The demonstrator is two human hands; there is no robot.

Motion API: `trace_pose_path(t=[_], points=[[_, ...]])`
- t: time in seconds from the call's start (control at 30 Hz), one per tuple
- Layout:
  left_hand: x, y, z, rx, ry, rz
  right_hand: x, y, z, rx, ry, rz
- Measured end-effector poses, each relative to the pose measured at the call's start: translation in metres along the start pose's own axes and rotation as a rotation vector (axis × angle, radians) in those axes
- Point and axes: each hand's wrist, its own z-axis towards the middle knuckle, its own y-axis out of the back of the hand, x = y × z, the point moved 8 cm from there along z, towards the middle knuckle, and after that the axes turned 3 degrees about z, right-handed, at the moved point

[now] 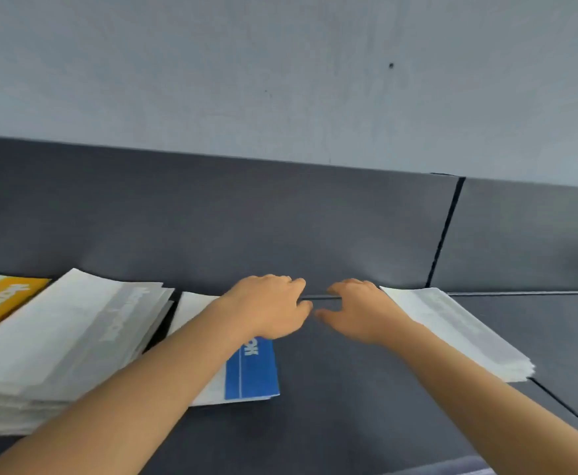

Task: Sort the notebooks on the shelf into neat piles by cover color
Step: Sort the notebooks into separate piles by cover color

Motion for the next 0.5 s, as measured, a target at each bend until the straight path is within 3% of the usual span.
trace_pose_path(t=[0.17,0.3,0.4,0.5], points=[[-0.088,-0.006,0.060,-0.021,0.101,-0.048,-0.118,0.022,0.003,0.007,-0.044,-0.037],[-0.139,-0.019,0.093,0.001,0.215,-0.305,-0.198,0.028,0.006,0.014,-0.197,0.034],[-0.161,-0.037,0.109,0.056,0.269,-0.500,-0.228,0.013,0.007,0.082,-0.262,0.066],[-0.169,-0.047,0.121,-0.018,0.265,-0.671,-0.235,0.008,0.008,0.049,-0.259,0.108]])
